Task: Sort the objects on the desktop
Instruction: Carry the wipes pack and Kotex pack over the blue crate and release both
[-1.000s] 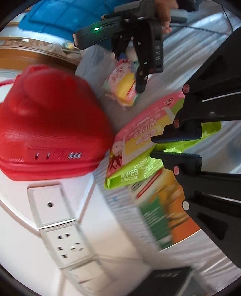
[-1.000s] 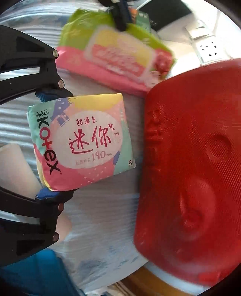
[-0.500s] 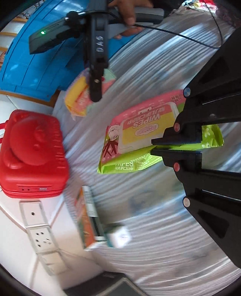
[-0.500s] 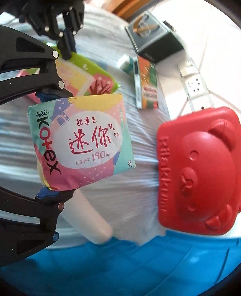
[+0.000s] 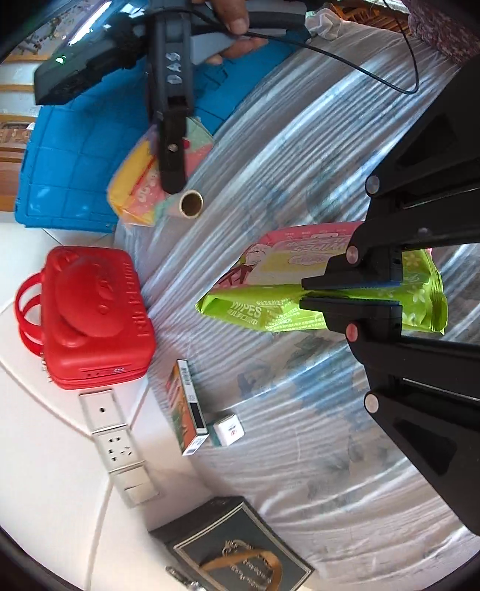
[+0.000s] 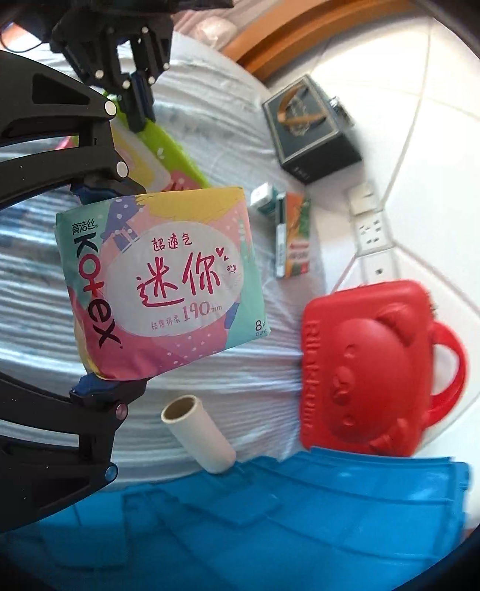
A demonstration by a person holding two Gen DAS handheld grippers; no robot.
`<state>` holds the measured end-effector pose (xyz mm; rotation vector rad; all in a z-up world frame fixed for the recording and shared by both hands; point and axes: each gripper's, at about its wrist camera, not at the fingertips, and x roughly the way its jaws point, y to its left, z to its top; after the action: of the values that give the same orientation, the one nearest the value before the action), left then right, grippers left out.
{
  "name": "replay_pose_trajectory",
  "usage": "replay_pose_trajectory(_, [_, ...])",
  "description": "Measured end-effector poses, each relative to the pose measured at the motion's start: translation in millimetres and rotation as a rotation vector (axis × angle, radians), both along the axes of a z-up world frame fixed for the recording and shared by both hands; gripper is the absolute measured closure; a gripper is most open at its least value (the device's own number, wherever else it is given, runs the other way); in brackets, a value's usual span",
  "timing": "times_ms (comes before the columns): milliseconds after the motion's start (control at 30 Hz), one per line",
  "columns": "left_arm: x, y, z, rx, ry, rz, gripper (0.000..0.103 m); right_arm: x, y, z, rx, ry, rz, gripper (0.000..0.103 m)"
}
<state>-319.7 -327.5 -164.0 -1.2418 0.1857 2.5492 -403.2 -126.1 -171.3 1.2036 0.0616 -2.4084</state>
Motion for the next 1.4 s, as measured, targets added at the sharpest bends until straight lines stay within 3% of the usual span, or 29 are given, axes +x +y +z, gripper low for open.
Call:
replay_pose_trajectory(233, [33.6,12.5,44.6,-0.022,0.079,-0.002,0.1,42.1,11.5,57.7,-0.045,0.105,0.01,0.034])
replay_pose_trajectory(500, [65.4,49.3,135.0,-0.034,0.267,-0.082,0.1,111.8,51.9,145.4,-0.151,0.24,-0.049,0.034])
replay_pose_trajectory(733, [78.8,134.2,216.5,0.019,0.443,-0.23,0.1,209.7,132.9,243.8,-0.215,0.447,-0.175,0.034])
replay_pose_trajectory(900, [80.3,214.5,268.6,0.078,0.533,-0.324,0.1,251.6,209.4,296.8,-0.219,0.568,-0.286,0.034])
replay_pose_trajectory(1067, [72.2,301.5,302.7,0.108,0.598,-0.393,0.1,256.3,291.0,320.0,-0.195,0.574,-0.379,0.034])
replay_pose_trajectory(1167, [64.2,347.8,310.0,0.106,0.594,-0.4,0.1,243.0,331.9,320.1,-0.188,0.544,-0.405,0.034])
replay_pose_trajectory(1400, [28.0,418.1,315.9,0.086,0.547,-0.304,0.099,189.0,404.3,310.6,-0.238,0.453,-0.484,0.03])
